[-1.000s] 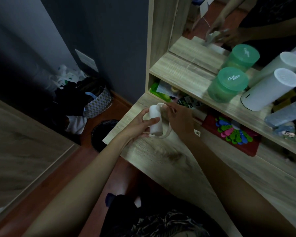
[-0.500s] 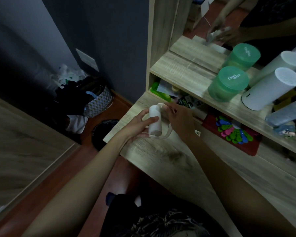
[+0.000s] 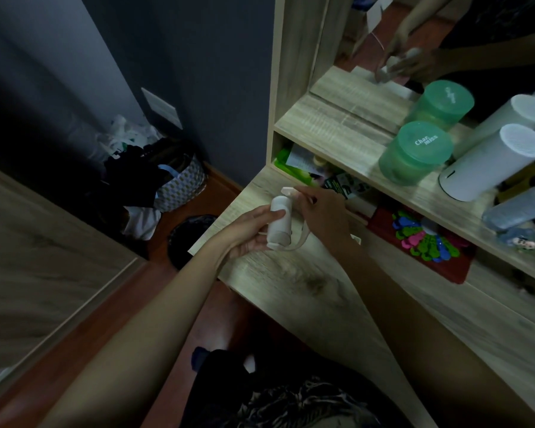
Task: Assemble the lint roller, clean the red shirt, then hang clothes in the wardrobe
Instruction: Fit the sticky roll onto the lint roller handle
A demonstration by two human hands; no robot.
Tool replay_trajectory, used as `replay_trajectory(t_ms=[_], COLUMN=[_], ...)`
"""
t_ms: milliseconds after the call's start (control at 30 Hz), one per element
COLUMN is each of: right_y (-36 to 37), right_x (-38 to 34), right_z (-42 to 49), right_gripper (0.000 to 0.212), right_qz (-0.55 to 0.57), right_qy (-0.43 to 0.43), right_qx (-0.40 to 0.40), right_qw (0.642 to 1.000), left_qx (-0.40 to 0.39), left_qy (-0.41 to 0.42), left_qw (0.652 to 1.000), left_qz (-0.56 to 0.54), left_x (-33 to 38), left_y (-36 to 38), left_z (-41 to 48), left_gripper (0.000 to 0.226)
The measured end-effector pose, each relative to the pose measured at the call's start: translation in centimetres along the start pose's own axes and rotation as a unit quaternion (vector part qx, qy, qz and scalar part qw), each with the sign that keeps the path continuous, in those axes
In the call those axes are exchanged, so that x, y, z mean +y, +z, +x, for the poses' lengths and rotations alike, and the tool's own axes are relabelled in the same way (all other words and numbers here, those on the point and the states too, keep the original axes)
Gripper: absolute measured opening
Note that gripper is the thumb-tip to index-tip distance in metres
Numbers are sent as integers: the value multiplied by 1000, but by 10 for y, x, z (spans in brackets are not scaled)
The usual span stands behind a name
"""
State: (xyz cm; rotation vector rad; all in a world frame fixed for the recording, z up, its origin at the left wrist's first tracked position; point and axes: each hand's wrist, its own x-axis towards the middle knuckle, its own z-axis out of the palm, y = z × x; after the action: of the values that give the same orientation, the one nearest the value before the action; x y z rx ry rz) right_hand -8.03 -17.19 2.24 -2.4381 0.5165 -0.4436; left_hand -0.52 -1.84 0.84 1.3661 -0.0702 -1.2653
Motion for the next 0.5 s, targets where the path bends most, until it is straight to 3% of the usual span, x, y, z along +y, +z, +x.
replay_trajectory(t_ms=[200, 500], right_y=[3, -1], right_x=[-8, -13], right_z=[5, 6], right_gripper=[25, 25], right_qz=[12, 14], right_qy=[-4, -2], right_qx=[-7, -4], right_qw=[1000, 1000], left_qx=[0, -4], left_qy=[8, 18], left_qw=[1000, 999], left_qz=[-14, -26], left_x=[4, 5], left_y=[-5, -8], left_z=[-7, -10], left_gripper=[43, 52])
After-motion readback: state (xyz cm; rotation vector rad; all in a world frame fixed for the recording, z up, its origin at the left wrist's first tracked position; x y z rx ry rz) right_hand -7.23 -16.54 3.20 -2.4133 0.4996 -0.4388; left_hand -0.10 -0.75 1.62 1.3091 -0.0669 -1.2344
